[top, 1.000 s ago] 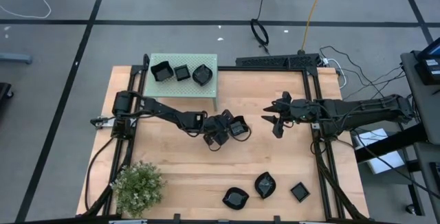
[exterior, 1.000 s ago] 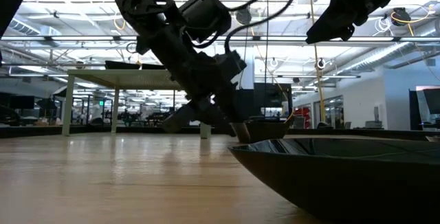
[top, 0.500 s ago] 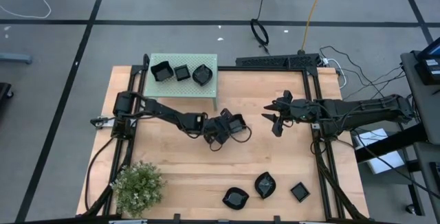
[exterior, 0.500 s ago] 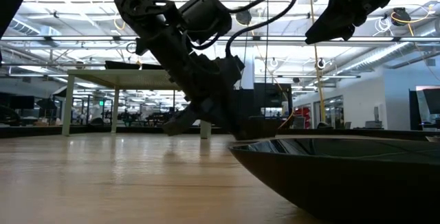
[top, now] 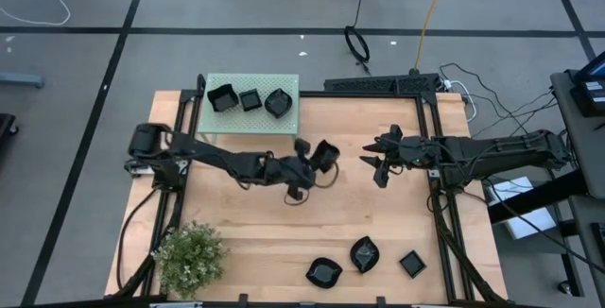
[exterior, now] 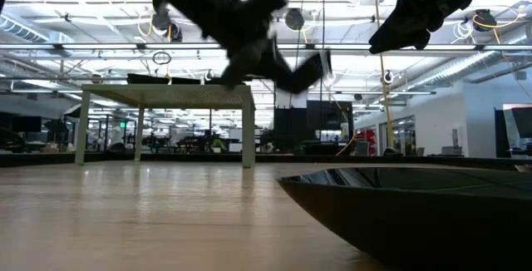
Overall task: Pick & Place Mini shaped plates
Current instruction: Stack the distorted square plate on top of the distorted square plate on the shelf
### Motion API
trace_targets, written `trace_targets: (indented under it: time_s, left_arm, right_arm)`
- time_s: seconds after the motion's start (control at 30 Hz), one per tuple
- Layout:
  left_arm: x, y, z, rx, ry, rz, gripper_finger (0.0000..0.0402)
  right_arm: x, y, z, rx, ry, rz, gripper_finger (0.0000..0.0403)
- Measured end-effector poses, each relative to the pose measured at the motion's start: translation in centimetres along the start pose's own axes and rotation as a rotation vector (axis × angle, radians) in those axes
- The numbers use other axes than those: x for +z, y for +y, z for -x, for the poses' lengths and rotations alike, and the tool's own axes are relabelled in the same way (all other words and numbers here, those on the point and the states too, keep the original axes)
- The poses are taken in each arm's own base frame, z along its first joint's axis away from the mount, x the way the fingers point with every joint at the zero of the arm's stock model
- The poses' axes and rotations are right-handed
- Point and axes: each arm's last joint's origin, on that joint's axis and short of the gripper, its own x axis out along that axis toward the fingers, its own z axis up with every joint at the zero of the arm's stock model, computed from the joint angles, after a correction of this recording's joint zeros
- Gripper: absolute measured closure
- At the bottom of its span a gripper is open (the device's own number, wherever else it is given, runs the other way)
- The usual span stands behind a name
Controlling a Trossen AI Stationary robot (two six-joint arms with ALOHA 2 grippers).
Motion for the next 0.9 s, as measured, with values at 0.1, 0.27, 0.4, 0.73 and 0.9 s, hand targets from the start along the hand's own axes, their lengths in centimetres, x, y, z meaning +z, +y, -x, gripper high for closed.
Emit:
trace_targets:
  time_s: [0.1,0.27,0.4,0.73,0.9]
  left_arm:
    - [0.9,2.1,2.3,0.094,-0.026,0.14,0.0392]
    - [1.4,5.9,7.1,0.332,-0.01,0.389,0.0392]
    - [0.4,8.7,11.3,0.489,0.054,0.516,0.0392]
    - [-6.4,13.2,18.4,0.557,0.265,0.757,0.0397]
    - [-10.4,13.6,19.7,0.417,0.455,0.912,0.039]
  right_arm:
    - [0.0,0.0,0.0,0.003,0.001,-0.029,0.0266]
    - [0.1,0.0,0.0,0.007,-0.01,-0.049,0.0266]
    - [0.4,0.1,0.0,0.016,-0.034,-0.058,0.0266]
    - [0.4,0.1,0.0,0.019,-0.04,-0.069,0.0266]
    - [0.4,0.1,0.0,0.019,-0.04,-0.086,0.0266]
